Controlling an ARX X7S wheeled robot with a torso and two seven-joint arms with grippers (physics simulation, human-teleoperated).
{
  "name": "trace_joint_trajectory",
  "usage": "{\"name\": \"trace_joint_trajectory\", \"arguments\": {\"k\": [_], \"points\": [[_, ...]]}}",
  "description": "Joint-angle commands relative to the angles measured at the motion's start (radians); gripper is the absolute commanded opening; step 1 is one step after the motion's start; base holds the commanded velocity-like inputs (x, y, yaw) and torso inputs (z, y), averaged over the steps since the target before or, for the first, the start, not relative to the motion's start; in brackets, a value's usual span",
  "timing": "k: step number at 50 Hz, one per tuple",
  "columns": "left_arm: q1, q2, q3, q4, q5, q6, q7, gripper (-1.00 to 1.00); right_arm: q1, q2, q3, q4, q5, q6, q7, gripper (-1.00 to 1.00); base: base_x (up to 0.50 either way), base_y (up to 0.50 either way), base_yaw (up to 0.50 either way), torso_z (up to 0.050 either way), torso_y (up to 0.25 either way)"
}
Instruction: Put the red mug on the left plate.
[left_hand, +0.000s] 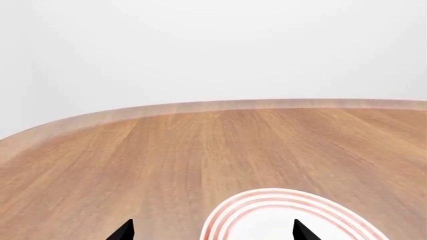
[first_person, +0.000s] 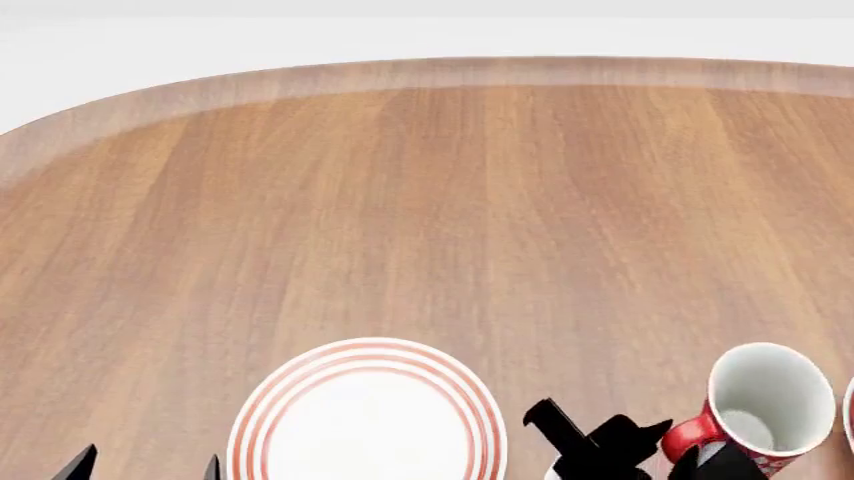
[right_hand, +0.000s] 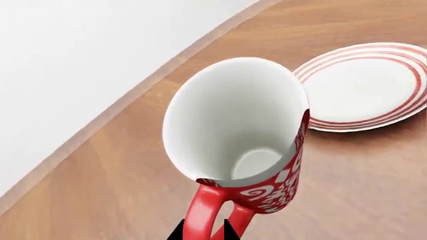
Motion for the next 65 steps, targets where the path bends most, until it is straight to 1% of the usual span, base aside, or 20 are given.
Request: {"name": "trace_joint_trajectory", "arguments": {"k": [1, 3, 4, 5, 8, 17, 18, 22, 26, 28, 30, 32, 34, 40, 46, 53, 65], "points": [[-0.003, -0.004, 0.001, -0.003, -0.007, 0.003, -0.004, 1.00, -0.034, 0.026, -0.112, -0.163, -0.028, 0.001, -0.078, -1.00, 0.00, 0.00, 0.00, 0.000, 0.000], [-0.003, -0.005, 0.002, -0.004, -0.007, 0.004, -0.005, 1.00, -0.029, 0.034, -0.131, -0.171, -0.026, 0.034, -0.066, -1.00, 0.00, 0.00, 0.00, 0.000, 0.000], [-0.003, -0.005, 0.002, -0.002, -0.008, 0.003, -0.006, 1.00, -0.024, 0.046, -0.169, -0.176, -0.046, 0.034, -0.111, -1.00, 0.00, 0.00, 0.00, 0.000, 0.000], [-0.003, -0.006, 0.003, -0.002, -0.008, 0.003, -0.006, 1.00, -0.024, 0.046, -0.170, -0.176, -0.047, 0.033, -0.111, -1.00, 0.00, 0.00, 0.00, 0.000, 0.000], [-0.003, -0.008, 0.001, -0.001, -0.011, 0.003, -0.008, 1.00, -0.018, 0.064, -0.242, -0.167, -0.073, 0.039, -0.190, -1.00, 0.00, 0.00, 0.00, 0.000, 0.000], [0.001, -0.013, 0.002, 0.010, -0.019, 0.002, -0.011, 1.00, -0.032, 0.068, -0.321, -0.094, -0.084, -0.023, -0.357, -1.00, 0.00, 0.00, 0.00, 0.000, 0.000], [0.001, -0.013, 0.003, 0.010, -0.019, 0.002, -0.012, 1.00, -0.032, 0.068, -0.321, -0.093, -0.084, -0.024, -0.357, -1.00, 0.00, 0.00, 0.00, 0.000, 0.000], [0.001, -0.014, 0.004, 0.009, -0.018, 0.004, -0.014, 1.00, -0.051, 0.077, -0.373, -0.063, -0.085, -0.084, -0.492, -1.00, 0.00, 0.00, 0.00, 0.000, 0.000], [0.002, -0.017, 0.004, 0.013, -0.019, 0.003, -0.017, 1.00, -0.039, 0.078, -0.404, -0.025, -0.078, -0.083, -0.553, -1.00, 0.00, 0.00, 0.00, 0.000, 0.000], [0.001, -0.018, 0.003, 0.014, -0.021, 0.002, -0.019, 1.00, -0.023, 0.081, -0.424, -0.002, -0.068, -0.054, -0.574, -1.00, 0.00, 0.00, 0.00, 0.000, 0.000], [0.001, -0.019, 0.004, 0.014, -0.021, 0.002, -0.020, 1.00, -0.023, 0.074, -0.426, 0.023, -0.053, -0.075, -0.617, -1.00, 0.00, 0.00, 0.00, 0.000, 0.000], [0.001, -0.019, 0.005, 0.013, -0.021, 0.003, -0.021, 1.00, -0.012, 0.077, -0.445, 0.039, -0.078, -0.079, -0.640, -1.00, 0.00, 0.00, 0.00, 0.000, 0.000], [0.000, -0.020, 0.006, 0.012, -0.021, 0.004, -0.021, 1.00, 0.003, 0.075, -0.464, 0.081, -0.085, -0.093, -0.696, -1.00, 0.00, 0.00, 0.00, 0.000, 0.000], [-0.001, -0.021, 0.007, 0.011, -0.024, 0.005, -0.022, 1.00, 0.047, 0.054, -0.451, 0.222, -0.016, -0.101, -0.808, -1.00, 0.00, 0.00, 0.00, 0.000, 0.002], [-0.001, -0.023, 0.011, 0.011, -0.024, 0.005, -0.025, 1.00, 0.077, 0.046, -0.430, 0.286, 0.055, -0.077, -0.853, -1.00, 0.00, 0.00, 0.00, 0.000, 0.000], [-0.003, -0.025, 0.012, 0.011, -0.027, 0.005, -0.027, 1.00, 0.099, 0.042, -0.416, 0.326, 0.082, -0.063, -0.862, -1.00, 0.00, 0.00, 0.00, 0.000, 0.000], [-0.003, -0.030, 0.014, 0.015, -0.033, 0.005, -0.031, 1.00, 0.176, 0.036, -0.449, 0.406, 0.045, -0.025, -0.875, -1.00, 0.00, 0.00, 0.00, 0.000, 0.000]]}}
